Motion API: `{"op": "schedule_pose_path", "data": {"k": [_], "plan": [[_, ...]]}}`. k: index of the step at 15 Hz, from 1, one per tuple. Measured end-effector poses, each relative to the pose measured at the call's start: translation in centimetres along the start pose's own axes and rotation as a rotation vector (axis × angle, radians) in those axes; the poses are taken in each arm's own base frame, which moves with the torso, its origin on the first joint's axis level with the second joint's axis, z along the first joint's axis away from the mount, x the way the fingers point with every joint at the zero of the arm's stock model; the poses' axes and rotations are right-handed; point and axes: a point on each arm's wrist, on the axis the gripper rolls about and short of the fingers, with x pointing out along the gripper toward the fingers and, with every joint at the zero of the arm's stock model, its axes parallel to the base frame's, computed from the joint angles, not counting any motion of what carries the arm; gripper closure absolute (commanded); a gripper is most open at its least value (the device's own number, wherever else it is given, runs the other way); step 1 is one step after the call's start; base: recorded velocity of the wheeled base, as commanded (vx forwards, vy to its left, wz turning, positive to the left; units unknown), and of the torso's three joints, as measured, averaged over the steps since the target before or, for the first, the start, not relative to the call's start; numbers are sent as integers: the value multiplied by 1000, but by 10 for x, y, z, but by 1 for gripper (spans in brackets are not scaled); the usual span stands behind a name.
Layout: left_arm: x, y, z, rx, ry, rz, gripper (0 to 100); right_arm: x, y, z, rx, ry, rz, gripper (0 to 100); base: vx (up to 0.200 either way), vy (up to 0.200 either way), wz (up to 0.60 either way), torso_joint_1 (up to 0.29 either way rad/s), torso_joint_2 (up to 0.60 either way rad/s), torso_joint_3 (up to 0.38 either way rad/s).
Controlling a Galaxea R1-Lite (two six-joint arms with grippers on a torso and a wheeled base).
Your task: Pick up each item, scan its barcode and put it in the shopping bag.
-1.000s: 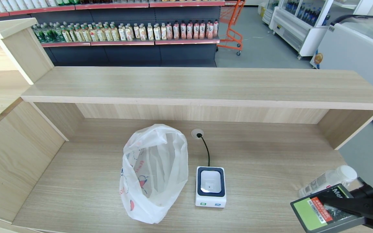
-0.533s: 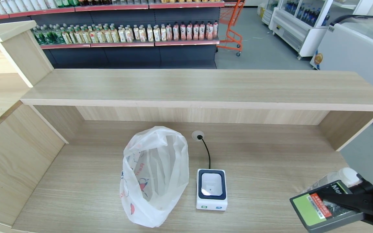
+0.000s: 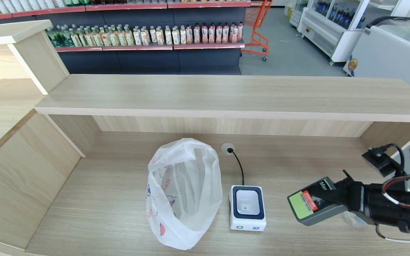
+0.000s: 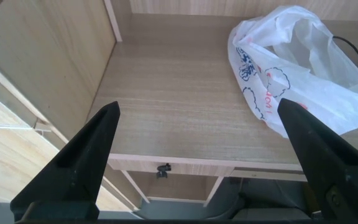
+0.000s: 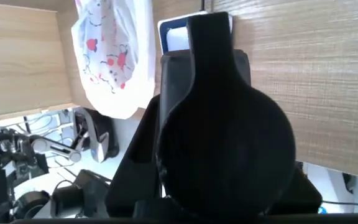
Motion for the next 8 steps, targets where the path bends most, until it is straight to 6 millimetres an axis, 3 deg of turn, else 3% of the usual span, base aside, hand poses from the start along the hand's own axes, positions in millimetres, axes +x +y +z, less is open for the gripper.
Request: {"op": "schedule_pose_path", "data": {"k": [4,8], "plan": [[0,0,0,0,0,0,0,39,9,-2,-49,76,44,100,0,0,0,0,0,0],[0,0,0,0,0,0,0,60,7,-8,-131,125,43,100,0,0,0,0,0,0]]}}
